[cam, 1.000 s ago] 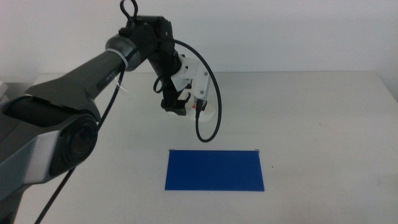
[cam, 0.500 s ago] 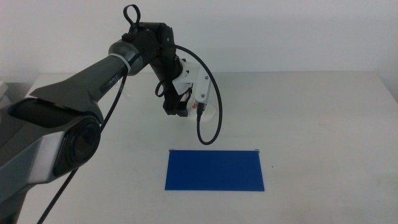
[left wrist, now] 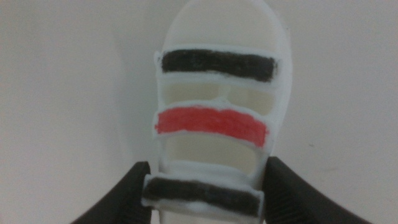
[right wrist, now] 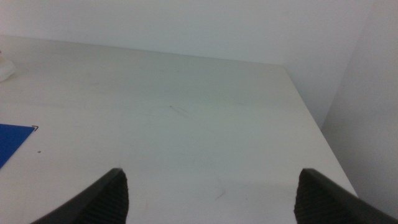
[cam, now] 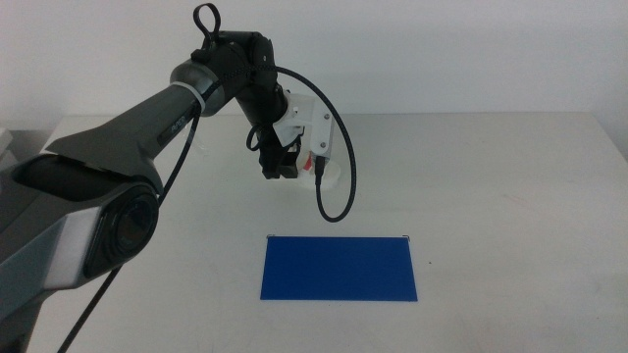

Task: Use one arm to grab the shoe from the table and place it on the mat.

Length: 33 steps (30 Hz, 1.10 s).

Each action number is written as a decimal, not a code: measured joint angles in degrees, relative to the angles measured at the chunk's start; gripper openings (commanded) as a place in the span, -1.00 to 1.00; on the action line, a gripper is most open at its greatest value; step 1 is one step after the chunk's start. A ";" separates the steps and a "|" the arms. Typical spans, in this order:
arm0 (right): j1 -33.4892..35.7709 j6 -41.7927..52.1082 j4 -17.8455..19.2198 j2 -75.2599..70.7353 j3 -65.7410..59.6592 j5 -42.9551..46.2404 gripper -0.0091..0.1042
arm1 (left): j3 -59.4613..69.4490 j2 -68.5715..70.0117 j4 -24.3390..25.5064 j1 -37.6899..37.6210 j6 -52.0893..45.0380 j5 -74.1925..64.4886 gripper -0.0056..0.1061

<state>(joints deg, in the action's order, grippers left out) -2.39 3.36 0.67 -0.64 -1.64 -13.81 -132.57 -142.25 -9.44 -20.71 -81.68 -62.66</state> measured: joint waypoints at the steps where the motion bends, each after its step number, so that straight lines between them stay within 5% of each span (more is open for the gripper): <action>1: 0.00 0.00 0.00 0.00 0.00 0.00 0.53 | -0.38 0.00 0.05 0.00 0.26 -1.17 -0.93; 16: 0.00 0.00 0.00 0.00 0.00 0.00 0.53 | -7.26 4.36 2.32 -1.70 13.41 -8.38 -0.92; 33: 0.00 0.00 0.00 0.00 0.00 0.00 0.53 | 21.76 27.08 4.78 -13.81 26.27 -8.38 -0.92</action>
<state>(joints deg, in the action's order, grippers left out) -2.39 3.36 0.67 -0.64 -1.64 -13.81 -110.81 -115.17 -4.66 -34.52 -55.40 -71.04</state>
